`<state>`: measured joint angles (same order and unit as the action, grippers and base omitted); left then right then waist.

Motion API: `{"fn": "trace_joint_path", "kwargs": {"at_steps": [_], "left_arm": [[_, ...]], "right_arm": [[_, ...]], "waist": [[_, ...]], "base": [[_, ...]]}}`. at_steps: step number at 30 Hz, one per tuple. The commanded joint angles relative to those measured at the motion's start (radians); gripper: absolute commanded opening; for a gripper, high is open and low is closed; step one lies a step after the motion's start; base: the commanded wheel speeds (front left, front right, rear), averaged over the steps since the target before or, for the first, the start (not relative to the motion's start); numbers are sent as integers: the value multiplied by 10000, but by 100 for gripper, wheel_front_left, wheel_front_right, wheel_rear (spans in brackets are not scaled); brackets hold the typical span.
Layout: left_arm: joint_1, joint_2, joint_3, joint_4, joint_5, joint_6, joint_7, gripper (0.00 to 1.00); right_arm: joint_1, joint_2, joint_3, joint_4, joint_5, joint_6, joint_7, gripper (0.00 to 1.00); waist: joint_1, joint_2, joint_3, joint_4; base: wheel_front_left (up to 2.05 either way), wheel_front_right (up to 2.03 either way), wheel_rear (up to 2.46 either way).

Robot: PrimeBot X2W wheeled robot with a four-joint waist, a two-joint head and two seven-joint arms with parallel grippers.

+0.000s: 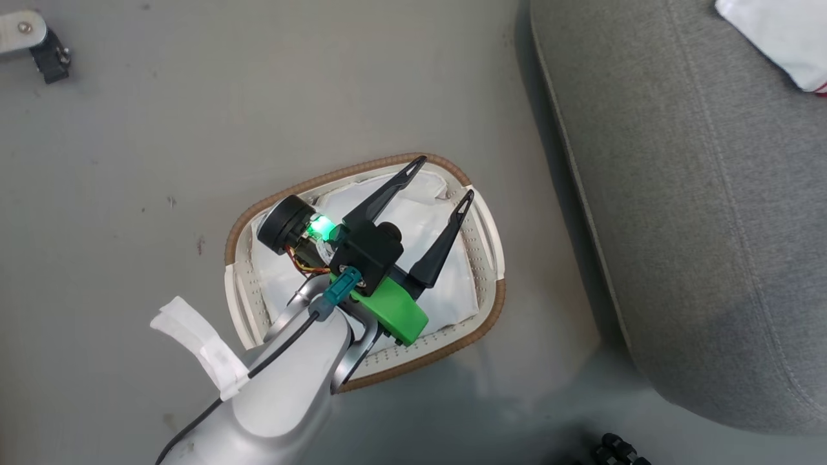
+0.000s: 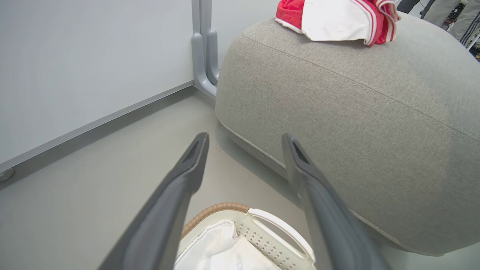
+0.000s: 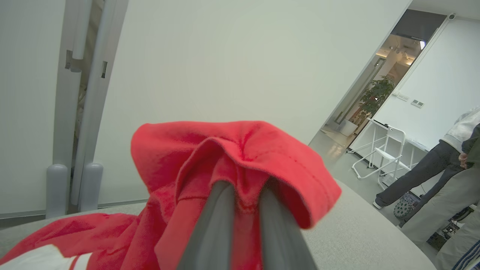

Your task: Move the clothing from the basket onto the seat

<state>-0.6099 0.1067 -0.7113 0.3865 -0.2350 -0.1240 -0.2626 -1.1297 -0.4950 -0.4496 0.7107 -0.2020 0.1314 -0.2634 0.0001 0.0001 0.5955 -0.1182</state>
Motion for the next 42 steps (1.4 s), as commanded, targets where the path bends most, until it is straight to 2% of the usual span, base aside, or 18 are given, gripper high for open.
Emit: {"fn": "trace_joint_path", "kwargs": {"at_steps": [1, 9, 10, 11, 12, 13, 14, 15, 20, 29, 37, 42], "left_arm": [[-136, -3, 10, -18, 78, -46, -32, 100], [-15, 75, 36, 118, 109, -52, -32, 100], [19, 102, 39, 139, 112, -53, -33, 100], [62, 134, 53, 159, 101, -54, -32, 100], [94, 169, 71, 170, 88, -54, -33, 100], [127, 219, 97, 177, 79, -55, -32, 100], [168, 248, 122, 188, 62, -56, -32, 100], [219, 264, 147, 194, 34, -56, -32, 100], [360, 250, 394, 24, -7, 108, -32, 100], [884, 70, 1101, -256, -401, 110, -32, 100], [1552, -137, 2128, -565, -457, 374, -22, 100], [2169, -235, 2848, -527, -478, 512, -22, 100]], "right_arm": [[228, 138, -130, 174, -146, -15, -18, 0], [978, 912, -420, 1009, -809, -15, -18, 0], [1017, 974, -432, 1004, -838, -15, -18, 6], [1075, 1048, -417, 1007, -905, -15, -18, 25], [1132, 1141, -371, 1034, -936, -15, -18, 34], [1164, 1236, -328, 1054, -920, -15, -18, 67], [1204, 1290, -290, 1051, -899, -15, -18, 87], [1256, 1337, -232, 1025, -882, -15, -18, 100], [1652, 1576, 311, 696, -642, -15, -18, 100], [2438, 1847, 1766, -134, 125, -15, -18, 100], [2716, 2192, 2882, -801, 618, -15, -18, 100], [3222, 2787, 3332, -1229, 1010, -15, -18, 100]], "waist": [[-1, -1, 603, 508], [-1, -1, 605, 412], [-1, -1, 570, 376], [-1, -1, 525, 330], [-1, -1, 475, 289], [-1, -1, 415, 242], [-1, -1, 356, 205], [-1, -1, 275, 165], [-1, -1, -147, 18], [-1, -1, -1328, -62], [-1, -1, -2724, 311], [-1, -1, -3582, 683]], "base": [[0, 0, 0], [0, 0, 0], [0, 0, 0], [0, 0, 0], [0, 0, 0], [0, 0, 0], [0, 0, 0], [0, 0, 0], [0, 0, 0], [0, 0, 0], [0, 0, 0], [0, 0, 0]]}}
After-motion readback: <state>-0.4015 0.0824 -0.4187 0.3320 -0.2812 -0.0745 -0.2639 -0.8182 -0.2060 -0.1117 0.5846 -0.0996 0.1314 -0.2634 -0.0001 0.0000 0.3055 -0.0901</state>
